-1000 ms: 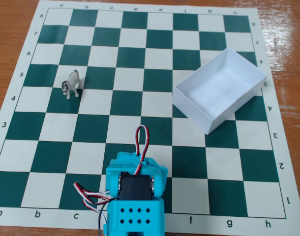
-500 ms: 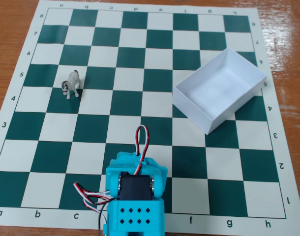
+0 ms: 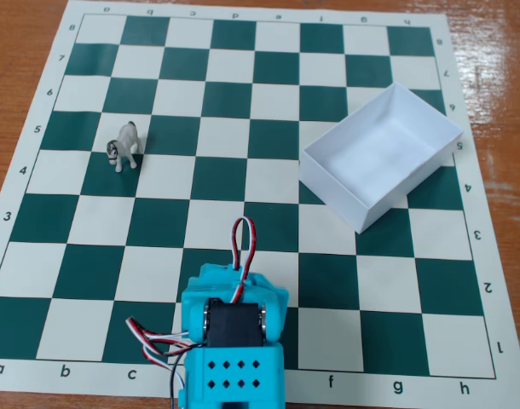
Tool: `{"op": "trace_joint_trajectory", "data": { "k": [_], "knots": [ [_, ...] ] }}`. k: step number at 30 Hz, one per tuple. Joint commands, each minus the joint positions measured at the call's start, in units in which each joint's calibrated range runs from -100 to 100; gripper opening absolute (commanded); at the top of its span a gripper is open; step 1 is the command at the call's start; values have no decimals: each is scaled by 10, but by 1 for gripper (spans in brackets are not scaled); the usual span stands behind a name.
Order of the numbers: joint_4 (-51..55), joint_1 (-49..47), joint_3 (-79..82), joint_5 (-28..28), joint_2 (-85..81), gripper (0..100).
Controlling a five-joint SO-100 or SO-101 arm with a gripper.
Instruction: Grab the toy horse and put it in the box.
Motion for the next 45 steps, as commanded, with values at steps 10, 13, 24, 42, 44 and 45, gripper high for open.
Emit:
{"op": "trace_joint_trajectory", "data": {
  "k": [10,13,24,42,44,45],
  "knots": [
    [-63,4,4,-14,26,36],
    [-110,4,-11,-21,66,40],
    [-118,-56,-235,-106,306,42],
    [31,-132,-710,-198,789,42],
    [43,-141,-754,-203,828,42],
    [48,-145,-775,-204,848,42]
  ]
}}
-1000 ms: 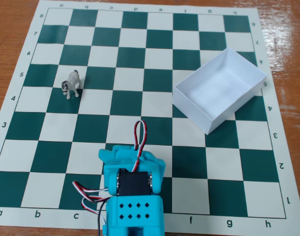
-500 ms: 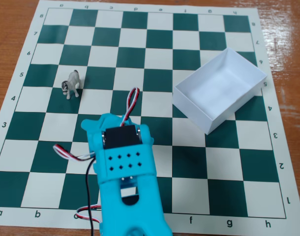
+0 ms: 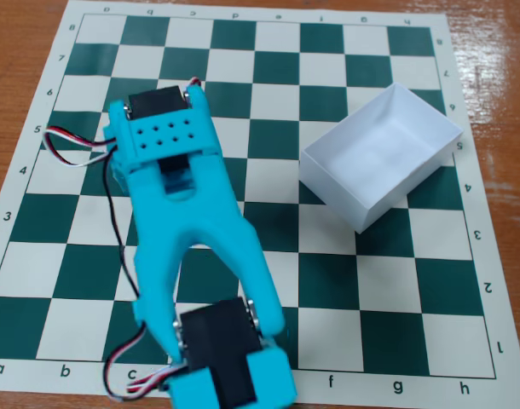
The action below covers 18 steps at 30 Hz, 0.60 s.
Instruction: Grab the toy horse and put it in the box.
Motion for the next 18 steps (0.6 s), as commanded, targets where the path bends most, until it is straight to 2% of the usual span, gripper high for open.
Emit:
{"op": "trace_joint_trajectory", "data": {
  "k": [1,9,18],
  "knots": [
    [18,-13,-92,-6,61,42],
    [8,-10,-232,-10,216,42],
    [-13,-4,-371,12,349,43]
  ]
}}
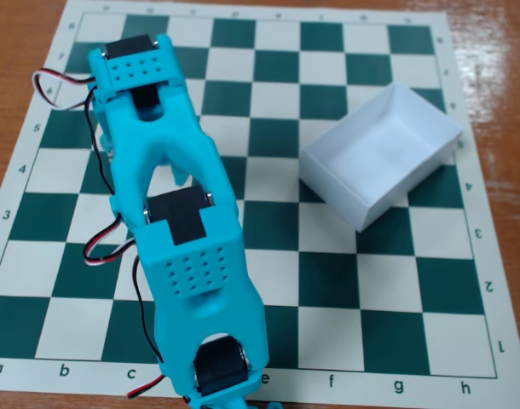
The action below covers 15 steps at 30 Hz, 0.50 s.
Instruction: Grab the toy horse and put it in the box.
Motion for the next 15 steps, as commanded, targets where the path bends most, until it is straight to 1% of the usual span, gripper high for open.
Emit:
{"op": "trace_joint_trajectory", "data": {
  "k": [1,9,15],
  "knots": [
    [-15,6,-62,5,28,43],
    [-73,-9,-105,11,79,44],
    [-86,-24,-133,14,116,44]
  ]
}}
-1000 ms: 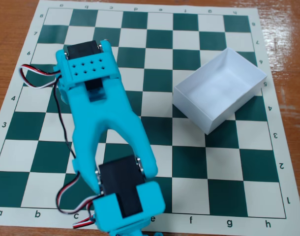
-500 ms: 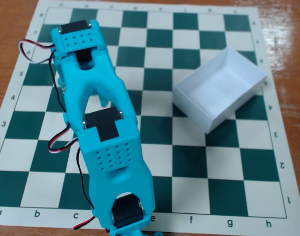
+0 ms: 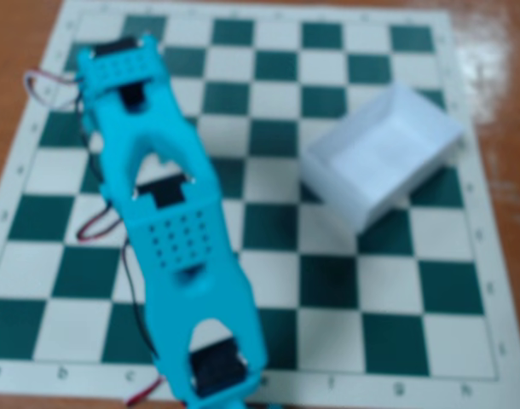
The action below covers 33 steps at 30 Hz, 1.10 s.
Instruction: Grab the toy horse and put it in the box.
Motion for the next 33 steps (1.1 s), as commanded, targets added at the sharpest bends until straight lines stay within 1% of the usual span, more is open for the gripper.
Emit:
{"op": "trace_joint_trajectory", "data": {
  "k": [1,16,19,20,21,24,28,30,33],
  "knots": [
    [-7,-10,-36,2,7,44],
    [-16,-16,-151,3,128,44],
    [-16,-14,-166,8,148,42],
    [-16,-14,-168,10,153,40],
    [-16,-14,-168,12,157,36],
    [-11,-11,-168,14,163,19],
    [2,-6,-161,23,165,12],
    [5,0,-160,20,159,1],
    [8,9,-160,15,148,0]
  ]
}}
